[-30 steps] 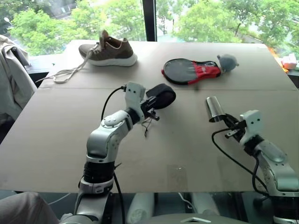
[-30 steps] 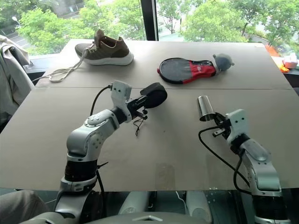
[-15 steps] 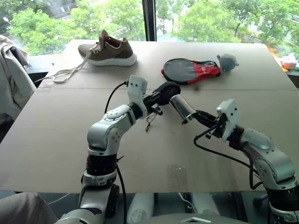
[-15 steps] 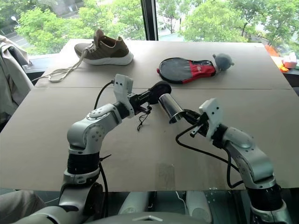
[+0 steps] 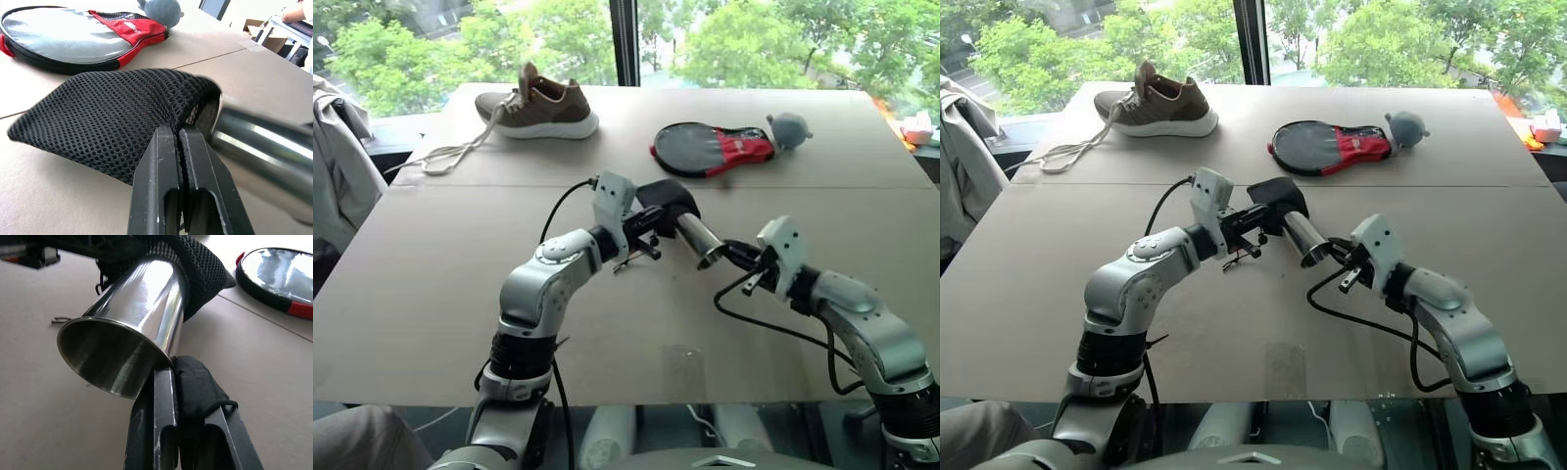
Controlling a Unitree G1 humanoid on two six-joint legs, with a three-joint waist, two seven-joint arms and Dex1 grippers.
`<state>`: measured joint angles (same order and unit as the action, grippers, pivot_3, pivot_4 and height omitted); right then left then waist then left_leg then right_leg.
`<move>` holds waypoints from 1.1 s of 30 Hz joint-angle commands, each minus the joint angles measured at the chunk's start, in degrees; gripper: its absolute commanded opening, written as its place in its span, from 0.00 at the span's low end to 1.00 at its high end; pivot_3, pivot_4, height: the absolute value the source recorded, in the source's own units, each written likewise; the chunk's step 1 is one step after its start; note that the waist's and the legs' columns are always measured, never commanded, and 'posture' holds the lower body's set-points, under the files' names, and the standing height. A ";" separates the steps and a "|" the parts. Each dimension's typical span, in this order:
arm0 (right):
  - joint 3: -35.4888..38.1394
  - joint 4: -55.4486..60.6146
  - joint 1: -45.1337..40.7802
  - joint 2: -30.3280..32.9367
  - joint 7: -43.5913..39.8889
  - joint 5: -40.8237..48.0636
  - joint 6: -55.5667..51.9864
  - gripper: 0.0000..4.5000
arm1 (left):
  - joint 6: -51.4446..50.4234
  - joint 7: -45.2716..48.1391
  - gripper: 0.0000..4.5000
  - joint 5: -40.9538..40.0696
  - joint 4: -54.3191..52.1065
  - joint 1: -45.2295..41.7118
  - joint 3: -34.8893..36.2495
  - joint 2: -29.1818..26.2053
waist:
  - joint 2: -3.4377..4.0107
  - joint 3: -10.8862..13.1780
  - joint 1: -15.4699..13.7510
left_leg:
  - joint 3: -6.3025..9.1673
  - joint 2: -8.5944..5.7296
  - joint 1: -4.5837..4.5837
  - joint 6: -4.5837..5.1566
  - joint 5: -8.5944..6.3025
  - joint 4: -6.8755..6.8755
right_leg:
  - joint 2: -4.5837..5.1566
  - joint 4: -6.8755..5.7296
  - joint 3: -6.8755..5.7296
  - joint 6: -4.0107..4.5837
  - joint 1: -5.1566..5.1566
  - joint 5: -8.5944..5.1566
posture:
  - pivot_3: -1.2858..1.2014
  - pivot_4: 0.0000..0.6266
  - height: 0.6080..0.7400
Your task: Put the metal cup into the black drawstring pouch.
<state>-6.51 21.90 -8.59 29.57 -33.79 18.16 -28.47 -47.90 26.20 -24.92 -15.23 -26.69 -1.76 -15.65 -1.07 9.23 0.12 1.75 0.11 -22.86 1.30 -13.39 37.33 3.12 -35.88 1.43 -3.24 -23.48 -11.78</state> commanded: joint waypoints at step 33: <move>8.38 -3.57 -17.59 -33.56 22.57 1.24 -25.41 0.01 | 3.74 5.96 0.00 -2.85 -6.57 3.83 -4.49 -0.12 | 0.02 0.02 0.63 | 0.16 0.01 -0.04 -0.01 0.00 -0.07 | 0.01 -0.02 0.03 -0.09 -0.10 0.09 | 0.52 0.24 1.00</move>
<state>-0.70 15.12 -24.26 -1.90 -12.92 15.89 -51.46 -44.90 31.24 -26.11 -19.83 -23.04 -5.76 -16.22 -1.04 9.25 0.74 1.92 0.13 -22.89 1.29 -13.39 37.24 3.11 -35.92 1.44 -3.33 -23.59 -11.69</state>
